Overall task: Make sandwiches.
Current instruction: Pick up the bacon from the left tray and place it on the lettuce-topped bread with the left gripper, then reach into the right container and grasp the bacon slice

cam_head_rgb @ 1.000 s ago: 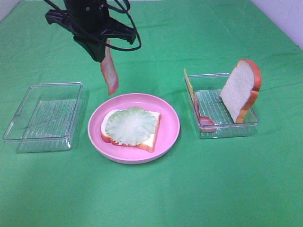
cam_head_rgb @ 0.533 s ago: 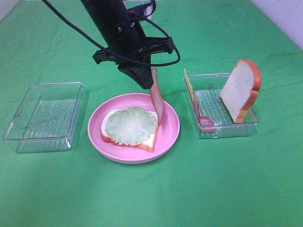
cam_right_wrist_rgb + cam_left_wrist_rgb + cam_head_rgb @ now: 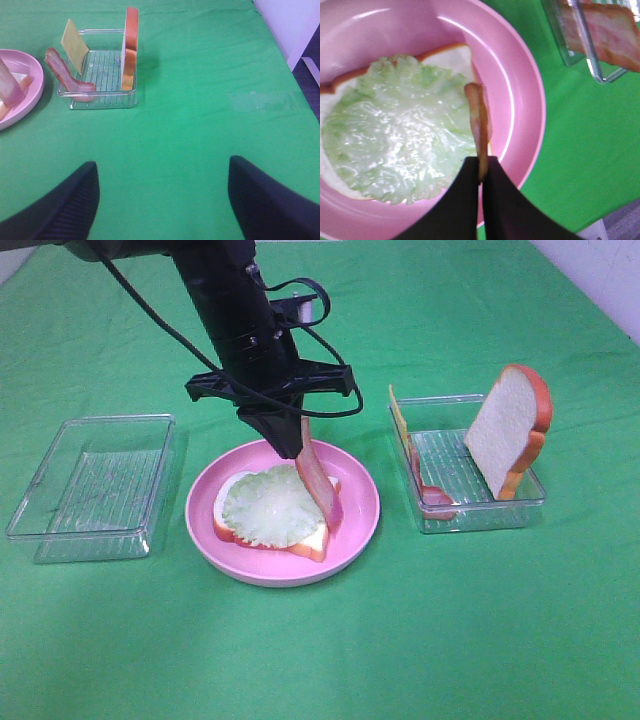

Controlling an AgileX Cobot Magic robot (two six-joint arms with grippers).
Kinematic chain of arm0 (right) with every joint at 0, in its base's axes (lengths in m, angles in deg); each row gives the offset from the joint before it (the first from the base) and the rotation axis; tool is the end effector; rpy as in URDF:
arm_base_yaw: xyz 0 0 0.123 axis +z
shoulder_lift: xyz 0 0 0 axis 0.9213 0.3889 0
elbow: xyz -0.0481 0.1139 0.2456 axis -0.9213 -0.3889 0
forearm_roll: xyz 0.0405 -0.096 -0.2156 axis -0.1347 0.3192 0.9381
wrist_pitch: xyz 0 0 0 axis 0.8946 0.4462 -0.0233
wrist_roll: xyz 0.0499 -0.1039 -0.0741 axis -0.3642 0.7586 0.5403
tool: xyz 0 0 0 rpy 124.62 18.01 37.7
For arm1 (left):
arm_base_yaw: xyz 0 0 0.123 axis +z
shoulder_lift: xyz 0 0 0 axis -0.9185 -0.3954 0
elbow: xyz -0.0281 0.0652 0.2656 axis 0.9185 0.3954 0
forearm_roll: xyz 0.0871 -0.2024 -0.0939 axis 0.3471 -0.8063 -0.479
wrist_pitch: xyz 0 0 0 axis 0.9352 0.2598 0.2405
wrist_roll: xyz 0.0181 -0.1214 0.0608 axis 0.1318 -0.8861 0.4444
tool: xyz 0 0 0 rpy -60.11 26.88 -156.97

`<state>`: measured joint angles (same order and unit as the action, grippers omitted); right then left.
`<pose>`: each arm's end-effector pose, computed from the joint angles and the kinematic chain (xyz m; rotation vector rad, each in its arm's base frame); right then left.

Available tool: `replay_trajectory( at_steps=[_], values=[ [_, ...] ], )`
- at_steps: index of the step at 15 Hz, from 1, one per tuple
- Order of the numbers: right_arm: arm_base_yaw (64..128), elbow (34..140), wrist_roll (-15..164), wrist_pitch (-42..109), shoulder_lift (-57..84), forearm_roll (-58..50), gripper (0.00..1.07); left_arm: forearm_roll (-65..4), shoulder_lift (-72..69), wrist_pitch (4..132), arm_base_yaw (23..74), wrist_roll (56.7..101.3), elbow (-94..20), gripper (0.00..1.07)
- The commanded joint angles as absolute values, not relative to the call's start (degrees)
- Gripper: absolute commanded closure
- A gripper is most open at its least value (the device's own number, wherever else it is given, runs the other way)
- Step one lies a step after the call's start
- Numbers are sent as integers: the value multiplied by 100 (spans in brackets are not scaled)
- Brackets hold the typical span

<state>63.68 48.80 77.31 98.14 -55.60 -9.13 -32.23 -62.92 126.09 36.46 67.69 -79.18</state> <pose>0.0334 0.0090 0.2537 -0.0736 2.0271 -0.0083 0.3817 -0.2644 0.1482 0.4777 3.0195 -0.4712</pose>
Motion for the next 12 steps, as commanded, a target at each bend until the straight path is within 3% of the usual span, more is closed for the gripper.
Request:
replay_trajectory(
  at_steps=[1, 7, 8, 12],
  values=[
    [6345, 4857, 7788, 9774, -5635, -908, 38, -2948, -6292, 12947, 3617, 6471, -7900, 107],
    [6345, 4857, 7788, 9774, -5635, -908, 38, -2948, -6292, 13050, 3617, 6454, -7900, 104],
    [6345, 4857, 7788, 9774, -5635, -908, 38, -2942, -6292, 13050, 3617, 6426, -7900, 98],
    [6345, 4857, 7788, 9774, -5635, -908, 38, -2896, -6275, 13050, 3617, 6368, -7900, 51]
  ],
)
